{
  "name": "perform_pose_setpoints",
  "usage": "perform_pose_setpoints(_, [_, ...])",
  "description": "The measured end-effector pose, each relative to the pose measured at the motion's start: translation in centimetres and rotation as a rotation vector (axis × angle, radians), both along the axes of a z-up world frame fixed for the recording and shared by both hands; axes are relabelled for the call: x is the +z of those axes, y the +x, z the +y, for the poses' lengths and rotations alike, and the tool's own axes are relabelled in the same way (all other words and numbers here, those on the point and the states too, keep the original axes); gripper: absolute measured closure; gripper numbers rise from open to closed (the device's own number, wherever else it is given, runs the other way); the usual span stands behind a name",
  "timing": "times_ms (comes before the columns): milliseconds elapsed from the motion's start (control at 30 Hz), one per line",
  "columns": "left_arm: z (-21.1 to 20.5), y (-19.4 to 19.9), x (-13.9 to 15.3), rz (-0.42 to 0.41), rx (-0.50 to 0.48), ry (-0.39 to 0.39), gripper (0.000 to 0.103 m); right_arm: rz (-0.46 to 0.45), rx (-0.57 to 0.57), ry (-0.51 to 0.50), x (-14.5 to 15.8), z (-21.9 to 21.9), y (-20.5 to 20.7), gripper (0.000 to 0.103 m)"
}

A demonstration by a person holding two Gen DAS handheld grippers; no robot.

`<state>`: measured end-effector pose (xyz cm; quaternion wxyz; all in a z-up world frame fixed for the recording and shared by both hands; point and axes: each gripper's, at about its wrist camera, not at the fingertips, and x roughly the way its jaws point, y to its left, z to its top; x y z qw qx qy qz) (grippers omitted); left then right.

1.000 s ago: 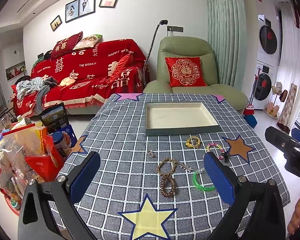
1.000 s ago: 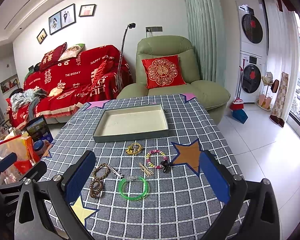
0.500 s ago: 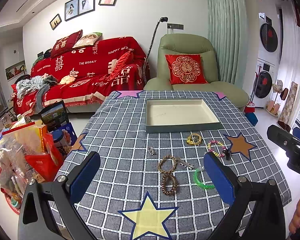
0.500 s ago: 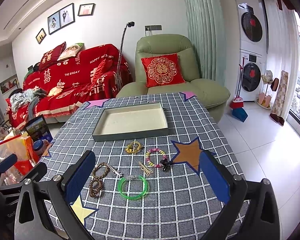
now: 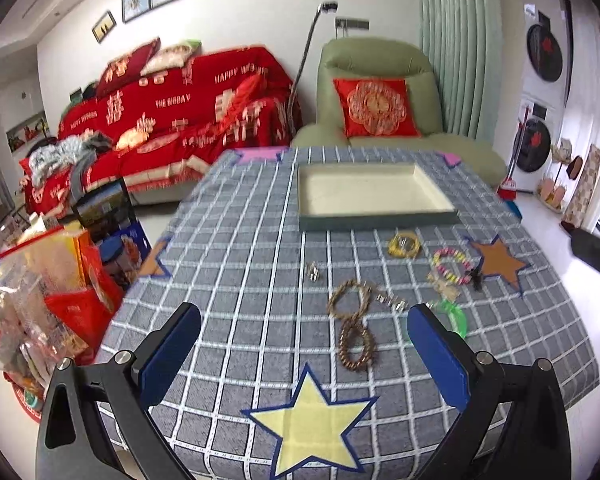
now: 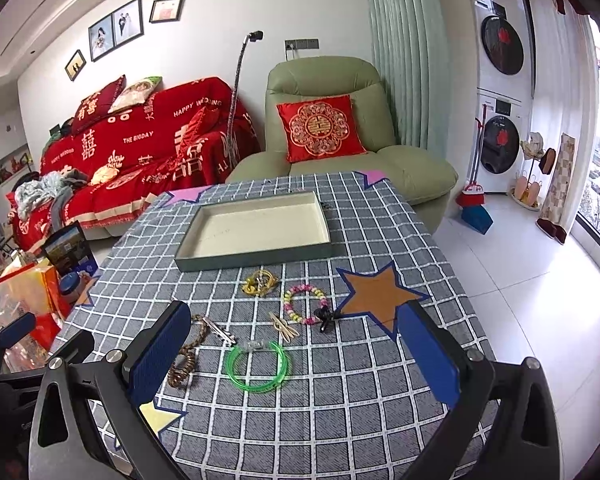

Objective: Organize jewelry
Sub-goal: 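Grasp the brown wooden bead bracelet with the left tool while the right tool grasps the green bangle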

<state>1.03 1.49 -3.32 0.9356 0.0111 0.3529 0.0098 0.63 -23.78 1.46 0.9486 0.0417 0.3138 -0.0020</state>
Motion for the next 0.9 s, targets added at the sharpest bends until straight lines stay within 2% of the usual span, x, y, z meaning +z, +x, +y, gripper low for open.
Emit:
perform_pose_setpoints(300, [0.4, 3.4, -6.1, 0.198, -0.029, -0.023, 0.000, 0.126, -0.040, 0.003, -4.1, -2.1, 1.7, 0.000])
perform_pose_setpoints(467, [1.1, 5.5, -8.1, 0.277, -0.011, -0.051, 0.000, 0.199, -0.048, -0.003, -6.6, -2.6, 2.5, 0.000])
perform_pose_setpoints(567, [1.1, 6.1, -9.0, 0.305, -0.031, -0.075, 0.000, 0.249, -0.044, 0.016, -8.3, -2.7, 3.3, 0.000])
perform_pose_setpoints(733, [0.3, 7.3, -10.8, 0.350, -0.052, -0.073, 0.000, 0.319, -0.013, 0.034, -10.7, -1.7, 5.2, 0.000])
perform_pose_setpoints(900, [0.6, 8.3, -11.2, 0.357, -0.051, -0.070, 0.000, 0.373, 0.008, 0.027, -12.6, -0.5, 7.1, 0.000])
